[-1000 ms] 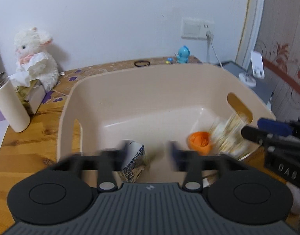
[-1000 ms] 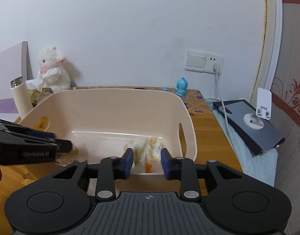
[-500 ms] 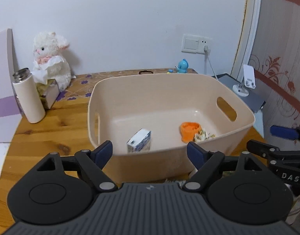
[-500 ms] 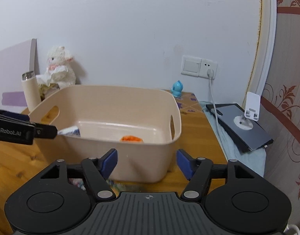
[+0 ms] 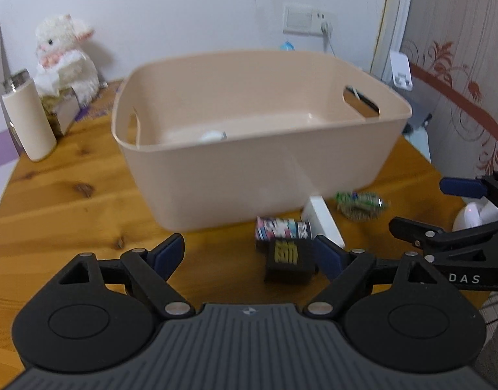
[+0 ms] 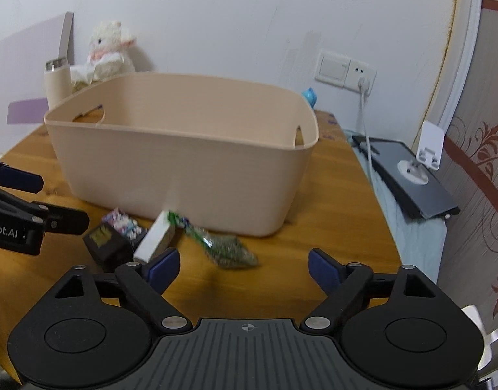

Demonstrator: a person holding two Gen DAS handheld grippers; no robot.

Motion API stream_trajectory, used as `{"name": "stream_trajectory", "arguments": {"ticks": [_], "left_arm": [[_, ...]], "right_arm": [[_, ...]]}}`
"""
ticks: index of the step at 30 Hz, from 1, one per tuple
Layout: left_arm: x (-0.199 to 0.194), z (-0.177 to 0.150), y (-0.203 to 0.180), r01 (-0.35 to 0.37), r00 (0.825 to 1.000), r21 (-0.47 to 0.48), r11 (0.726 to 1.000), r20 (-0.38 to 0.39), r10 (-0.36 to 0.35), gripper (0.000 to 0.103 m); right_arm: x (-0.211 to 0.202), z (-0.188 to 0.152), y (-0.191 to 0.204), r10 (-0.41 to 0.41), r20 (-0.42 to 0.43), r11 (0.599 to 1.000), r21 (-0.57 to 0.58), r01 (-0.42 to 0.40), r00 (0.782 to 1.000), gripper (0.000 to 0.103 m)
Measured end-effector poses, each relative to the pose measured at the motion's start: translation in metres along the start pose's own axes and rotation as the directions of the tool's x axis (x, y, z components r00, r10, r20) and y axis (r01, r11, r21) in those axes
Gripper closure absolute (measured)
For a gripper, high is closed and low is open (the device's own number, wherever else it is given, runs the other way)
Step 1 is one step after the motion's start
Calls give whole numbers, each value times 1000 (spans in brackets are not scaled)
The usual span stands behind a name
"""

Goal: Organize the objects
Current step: 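Grasp the black gold-print box with the left tool while the right tool grasps the green snack bag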

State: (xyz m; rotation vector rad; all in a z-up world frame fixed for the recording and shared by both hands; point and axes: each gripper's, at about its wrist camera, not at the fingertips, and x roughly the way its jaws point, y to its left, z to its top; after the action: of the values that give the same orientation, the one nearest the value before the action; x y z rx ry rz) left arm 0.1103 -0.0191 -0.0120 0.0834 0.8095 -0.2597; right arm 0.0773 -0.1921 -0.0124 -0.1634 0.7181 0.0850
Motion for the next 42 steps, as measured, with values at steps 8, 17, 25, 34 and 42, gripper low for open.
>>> {"name": "stream_trajectory", "arguments": {"ticks": [8, 17, 25, 34, 42], "left_arm": [[26, -12, -8, 17, 995, 12, 1000, -94, -16, 16], [52, -12, -15, 24, 989, 2, 1000, -143, -24, 16], [55, -9, -10, 6, 993, -11, 1000, -115, -7, 25], [48, -9, -4, -4, 996, 6, 1000, -94, 4, 56], [39, -15, 2, 4, 996, -6, 1000, -92, -4, 56]], "right_arm": [[16, -12, -4, 7, -49, 1000, -10, -8, 999, 11], [33, -15, -5, 0, -36, 999, -35, -1, 999, 6], [47, -13, -1, 4, 1, 999, -44, -3, 1000, 9], [54, -6, -1, 62, -2, 998, 26, -62, 998, 64], [37, -11, 10, 50, -5, 999, 10, -50, 999, 69]]}}
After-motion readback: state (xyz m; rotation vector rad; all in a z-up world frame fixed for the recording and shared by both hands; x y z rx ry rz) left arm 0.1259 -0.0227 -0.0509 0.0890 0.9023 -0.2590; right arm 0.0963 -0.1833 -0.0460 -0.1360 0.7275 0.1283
